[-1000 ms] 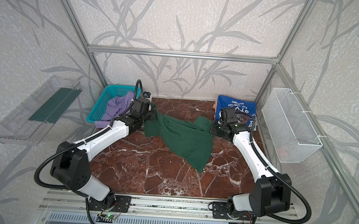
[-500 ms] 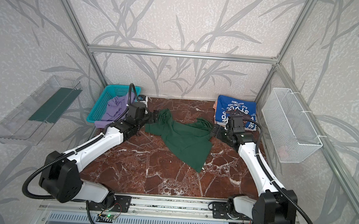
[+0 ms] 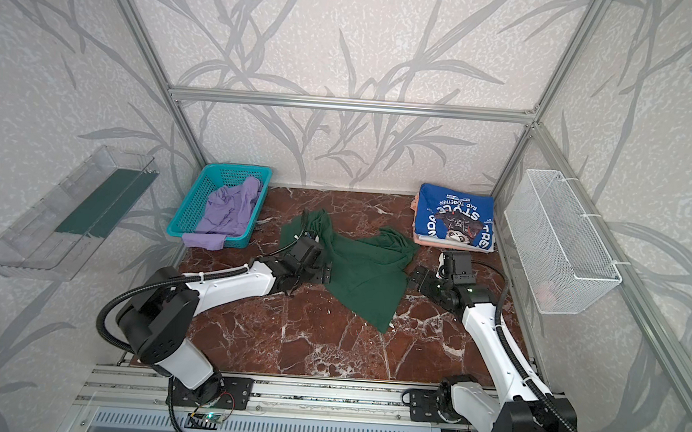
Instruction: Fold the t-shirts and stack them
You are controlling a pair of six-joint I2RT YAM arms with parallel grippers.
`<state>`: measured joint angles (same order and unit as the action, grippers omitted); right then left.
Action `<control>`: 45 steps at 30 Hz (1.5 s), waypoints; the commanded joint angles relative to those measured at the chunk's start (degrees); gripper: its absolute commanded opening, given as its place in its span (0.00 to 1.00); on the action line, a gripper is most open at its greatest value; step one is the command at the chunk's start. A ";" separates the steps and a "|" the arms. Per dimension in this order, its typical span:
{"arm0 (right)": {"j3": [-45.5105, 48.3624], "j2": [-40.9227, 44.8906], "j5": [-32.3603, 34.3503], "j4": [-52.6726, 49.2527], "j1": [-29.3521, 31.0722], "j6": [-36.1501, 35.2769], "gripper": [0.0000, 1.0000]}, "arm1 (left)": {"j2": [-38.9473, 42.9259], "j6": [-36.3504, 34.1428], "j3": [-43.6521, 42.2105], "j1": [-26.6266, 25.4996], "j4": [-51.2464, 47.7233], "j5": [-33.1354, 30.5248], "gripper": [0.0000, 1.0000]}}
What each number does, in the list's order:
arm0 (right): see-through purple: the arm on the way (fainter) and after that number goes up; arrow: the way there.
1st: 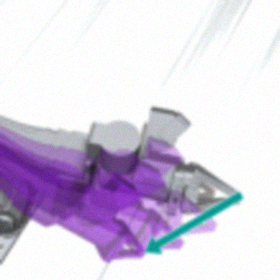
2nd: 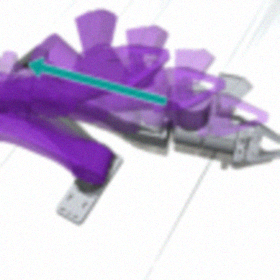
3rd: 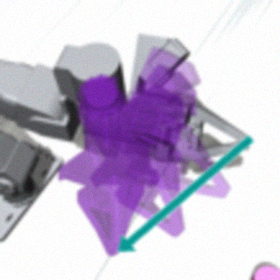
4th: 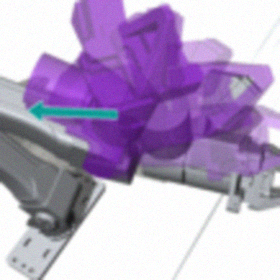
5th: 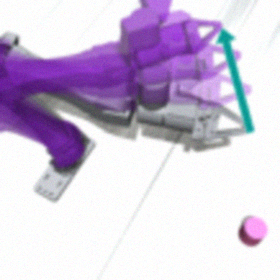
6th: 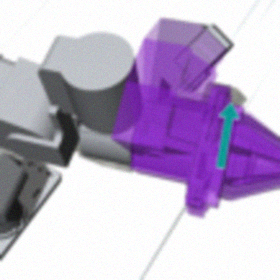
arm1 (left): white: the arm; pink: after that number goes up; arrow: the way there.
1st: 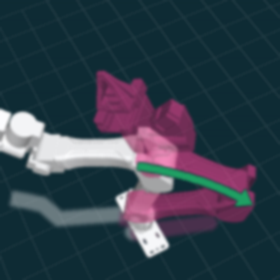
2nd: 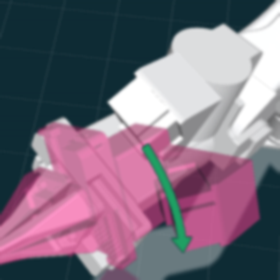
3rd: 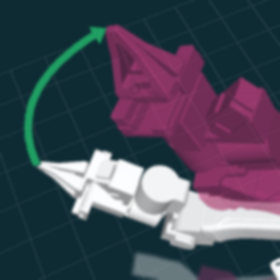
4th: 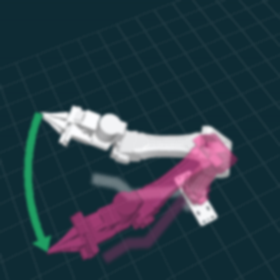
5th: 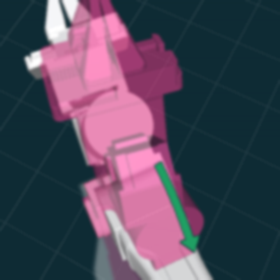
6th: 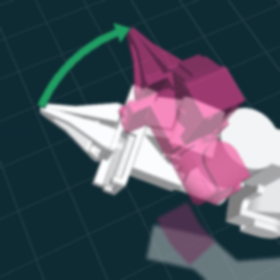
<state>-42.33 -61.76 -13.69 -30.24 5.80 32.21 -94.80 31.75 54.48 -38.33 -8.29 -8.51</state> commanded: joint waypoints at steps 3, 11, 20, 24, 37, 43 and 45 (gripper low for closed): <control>2.00 1.93 -2.31 0.16 -2.43 -0.65 0.99 | -5.15 2.35 2.87 -2.01 1.68 2.53 0.88; 3.90 3.14 -4.63 1.06 -5.32 -2.10 0.99 | -14.80 3.13 10.17 -4.08 -4.70 3.97 0.72; 2.70 2.93 -3.51 -0.40 -5.27 -4.11 0.99 | -13.45 4.94 11.62 -3.88 -10.48 0.40 0.00; 0.75 3.29 0.59 -0.81 0.01 -3.90 0.99 | -3.92 5.48 6.13 -3.04 -13.27 -6.68 0.00; -7.90 -17.03 1.69 10.25 19.14 3.96 0.83 | 22.62 7.69 -12.33 4.01 -15.52 -15.17 0.00; -13.60 -26.90 1.45 10.78 23.71 3.92 0.70 | 23.62 7.89 -13.63 5.03 -14.34 -13.99 0.00; -13.86 -28.65 0.78 13.36 23.97 3.93 0.66 | 23.61 7.80 -13.68 5.17 -14.17 -13.64 0.00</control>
<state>-54.41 -88.71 -12.10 -20.32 28.93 35.55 -72.42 38.35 41.45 -33.61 -22.57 -20.93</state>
